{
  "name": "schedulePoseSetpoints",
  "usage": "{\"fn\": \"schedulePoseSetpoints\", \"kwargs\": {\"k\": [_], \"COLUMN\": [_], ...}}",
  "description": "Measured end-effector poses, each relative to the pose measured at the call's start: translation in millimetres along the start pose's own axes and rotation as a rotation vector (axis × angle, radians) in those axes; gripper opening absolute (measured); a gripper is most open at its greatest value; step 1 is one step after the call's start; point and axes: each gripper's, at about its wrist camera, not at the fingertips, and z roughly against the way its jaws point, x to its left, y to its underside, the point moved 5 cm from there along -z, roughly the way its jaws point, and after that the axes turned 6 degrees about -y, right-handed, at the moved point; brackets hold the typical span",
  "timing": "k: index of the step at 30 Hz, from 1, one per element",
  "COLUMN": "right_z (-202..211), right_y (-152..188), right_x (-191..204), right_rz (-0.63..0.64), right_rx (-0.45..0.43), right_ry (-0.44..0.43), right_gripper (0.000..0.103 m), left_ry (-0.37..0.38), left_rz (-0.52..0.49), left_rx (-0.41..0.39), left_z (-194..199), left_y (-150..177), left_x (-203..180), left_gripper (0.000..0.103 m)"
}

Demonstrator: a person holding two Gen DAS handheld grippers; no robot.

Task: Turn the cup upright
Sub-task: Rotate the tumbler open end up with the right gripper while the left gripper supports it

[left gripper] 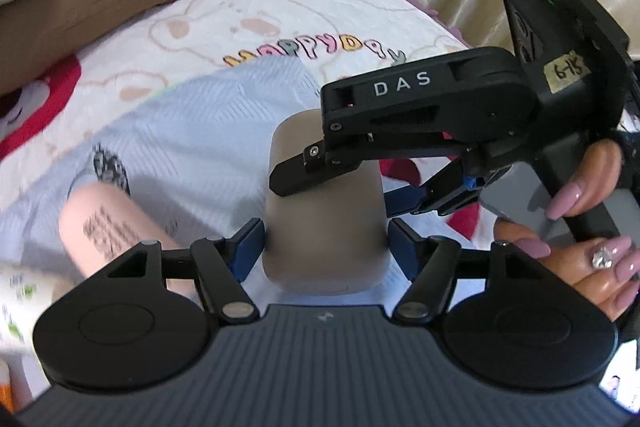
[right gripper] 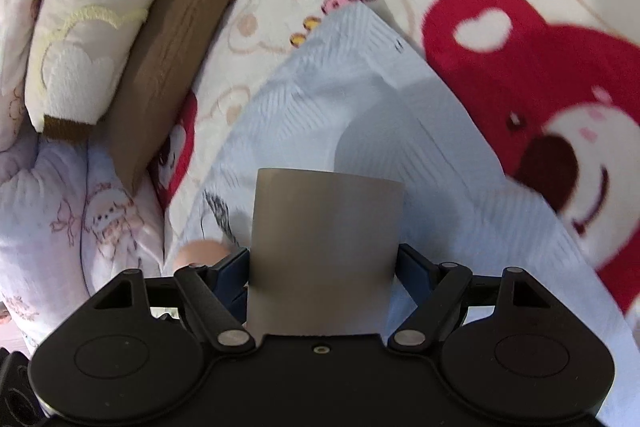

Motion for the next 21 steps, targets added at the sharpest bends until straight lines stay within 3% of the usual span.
{"fn": "schedulePoseSetpoints", "kwargs": {"k": [12,21], "right_z": [8,5], "right_y": [70,124], "right_x": [0,24], "right_rz": [0.049,0.171], "right_rx": [0.09,0.094], "right_ry": [-0.023,-0.122], "right_gripper": [0.083,0.083], "left_ry": [-0.048,-0.139], "left_rz": [0.033,0.068], "left_rx": [0.012,-0.052], "left_z": [51,104], "left_y": [62,108], "left_x": [-7,3], "left_gripper": [0.066,0.064]}}
